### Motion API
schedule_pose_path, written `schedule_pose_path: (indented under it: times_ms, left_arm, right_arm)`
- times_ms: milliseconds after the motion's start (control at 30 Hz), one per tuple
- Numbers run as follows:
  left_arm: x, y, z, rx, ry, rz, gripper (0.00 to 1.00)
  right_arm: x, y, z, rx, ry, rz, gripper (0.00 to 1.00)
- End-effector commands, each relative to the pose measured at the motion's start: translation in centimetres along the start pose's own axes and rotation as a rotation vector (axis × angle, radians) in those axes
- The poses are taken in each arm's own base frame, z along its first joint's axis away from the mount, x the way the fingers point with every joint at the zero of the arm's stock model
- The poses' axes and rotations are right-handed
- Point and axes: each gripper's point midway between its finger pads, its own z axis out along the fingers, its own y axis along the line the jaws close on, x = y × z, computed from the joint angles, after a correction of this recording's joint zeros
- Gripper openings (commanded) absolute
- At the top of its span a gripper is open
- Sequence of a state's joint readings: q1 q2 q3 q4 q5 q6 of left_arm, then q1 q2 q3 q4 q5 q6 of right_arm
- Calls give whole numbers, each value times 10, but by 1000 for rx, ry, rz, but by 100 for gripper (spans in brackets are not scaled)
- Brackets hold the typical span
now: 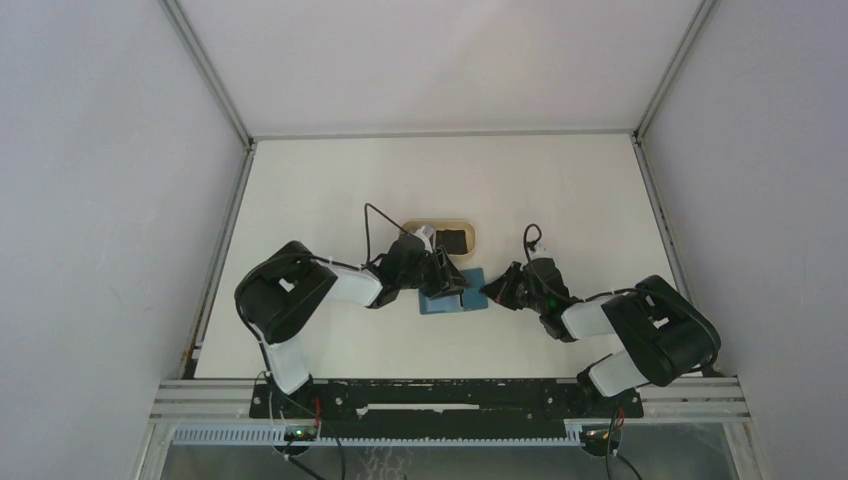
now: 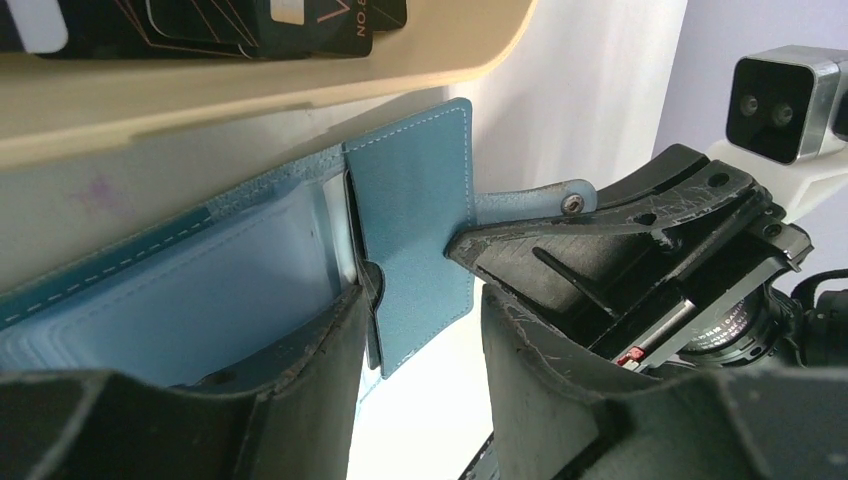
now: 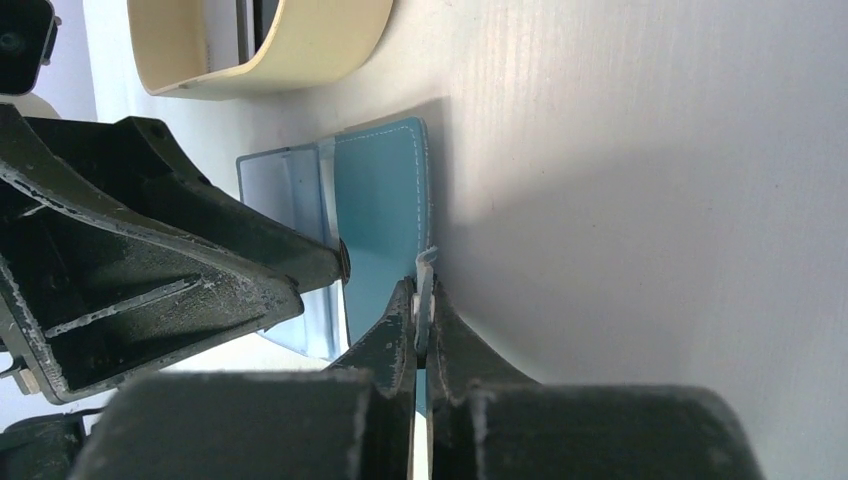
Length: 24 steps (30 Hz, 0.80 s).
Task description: Take the credit cards out of the card holder
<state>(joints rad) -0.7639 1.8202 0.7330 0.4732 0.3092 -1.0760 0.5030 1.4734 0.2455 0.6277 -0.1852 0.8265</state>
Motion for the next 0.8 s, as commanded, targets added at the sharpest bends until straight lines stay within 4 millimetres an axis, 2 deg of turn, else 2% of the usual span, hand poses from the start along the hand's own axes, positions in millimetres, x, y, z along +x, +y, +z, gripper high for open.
schedule_pose_path:
  times_ms: [0,100,233,333,500,600,767]
  left_arm:
    - [24,28,4,-62,66,-32,51]
    - [21,26,0,-42,53,-37,51]
    - [15,10,-12,37,24,-31,52]
    - [10,-1,-19,69,-4,-13,52]
    - [1,-16,-28,122,-58,-9,51]
    - [-9,-37,-39,199,-112,-9,51]
    - [-28,-83,-65,373,-209,-7,51]
  right_arm:
    - [34,2,-4,-34,152,7,0]
    - [28,10,-10,-67,147,9,0]
    - [15,29,-25,-127,130,-5,0]
    - [0,58,-41,-213,94,-57,0]
    - [-18,91,-60,-302,54,-118,0]
    - [-24,108,-70,-357,42,-125,0]
    - [-31,131,-83,-444,26,-126,0]
